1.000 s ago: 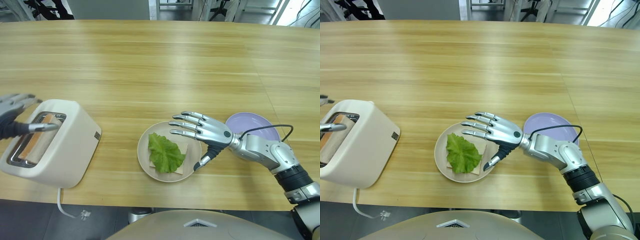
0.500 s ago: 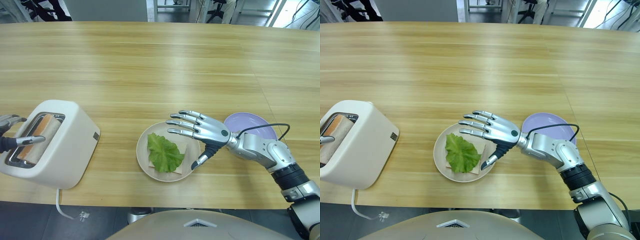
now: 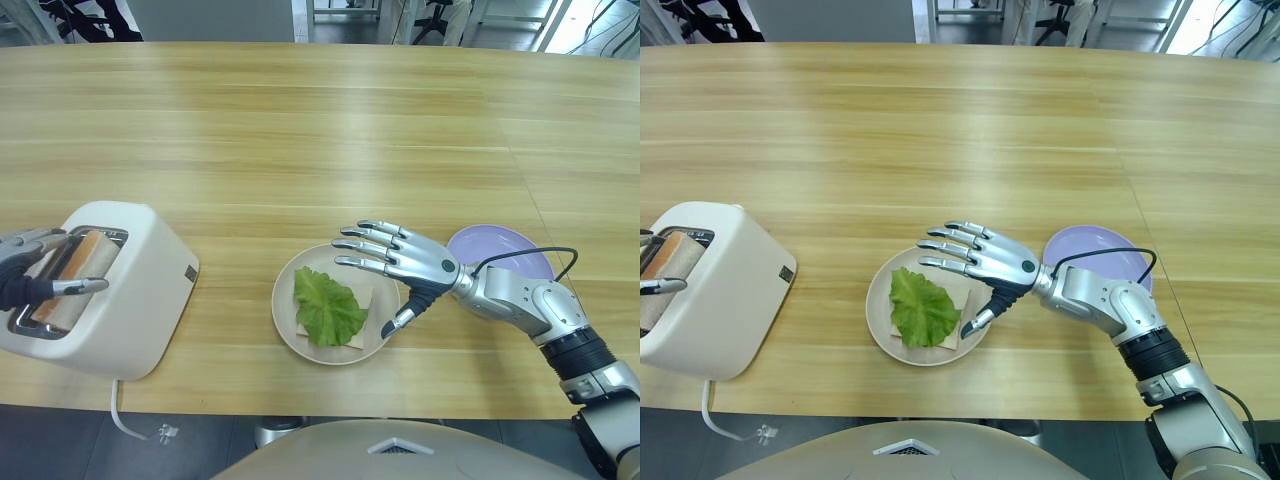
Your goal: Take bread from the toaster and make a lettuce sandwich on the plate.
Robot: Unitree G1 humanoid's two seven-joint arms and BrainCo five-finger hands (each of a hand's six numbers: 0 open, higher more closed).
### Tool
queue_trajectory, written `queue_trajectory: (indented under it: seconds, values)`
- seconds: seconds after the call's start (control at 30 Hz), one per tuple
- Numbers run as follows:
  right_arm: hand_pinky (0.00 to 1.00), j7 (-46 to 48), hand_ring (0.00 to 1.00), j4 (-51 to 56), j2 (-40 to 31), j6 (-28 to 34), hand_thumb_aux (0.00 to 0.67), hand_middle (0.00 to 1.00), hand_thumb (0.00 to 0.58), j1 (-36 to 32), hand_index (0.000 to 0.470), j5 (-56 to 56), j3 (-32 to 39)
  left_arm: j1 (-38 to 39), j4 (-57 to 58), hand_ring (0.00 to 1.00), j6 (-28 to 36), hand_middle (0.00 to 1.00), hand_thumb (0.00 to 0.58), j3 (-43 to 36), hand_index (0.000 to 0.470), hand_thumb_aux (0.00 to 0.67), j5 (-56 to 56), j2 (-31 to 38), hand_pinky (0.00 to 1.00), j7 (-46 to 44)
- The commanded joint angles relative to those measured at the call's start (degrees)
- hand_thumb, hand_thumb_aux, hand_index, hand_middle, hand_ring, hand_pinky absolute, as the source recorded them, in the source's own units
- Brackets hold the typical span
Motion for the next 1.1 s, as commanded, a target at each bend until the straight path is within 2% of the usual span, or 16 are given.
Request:
queue_trajectory:
  seconds: [0.03, 0.57, 1.1]
  values:
    - [0.0, 0.2, 0.0, 0.6, 0.1, 0.0, 0.0, 0.0, 0.0, -0.7, 0.0, 0.0, 0.0, 0.4, 0.2, 0.0, -0.8, 0.0, 0.58, -1.1, 0.46, 0.67, -1.0, -0.3, 0.0, -1.0]
    - [0.0, 0.1, 0.0, 0.9, 0.3, 0.0, 0.0, 0.0, 0.0, -0.6, 0.0, -0.2, 0.1, -2.8, -0.5, 0.0, -2.9, 0.0, 0.58, -1.7, 0.46, 0.67, -7.1, -0.4, 0.0, -0.6]
    - [0.0, -0.8, 0.0, 1.0, 1.1, 1.0, 0.0, 0.0, 0.0, -0.9, 0.0, -1.2, 0.2, -9.4, 0.4, 0.0, -6.5, 0.0, 0.58, 7.4, 0.46, 0.67, -11.4, 3.6, 0.0, -1.5]
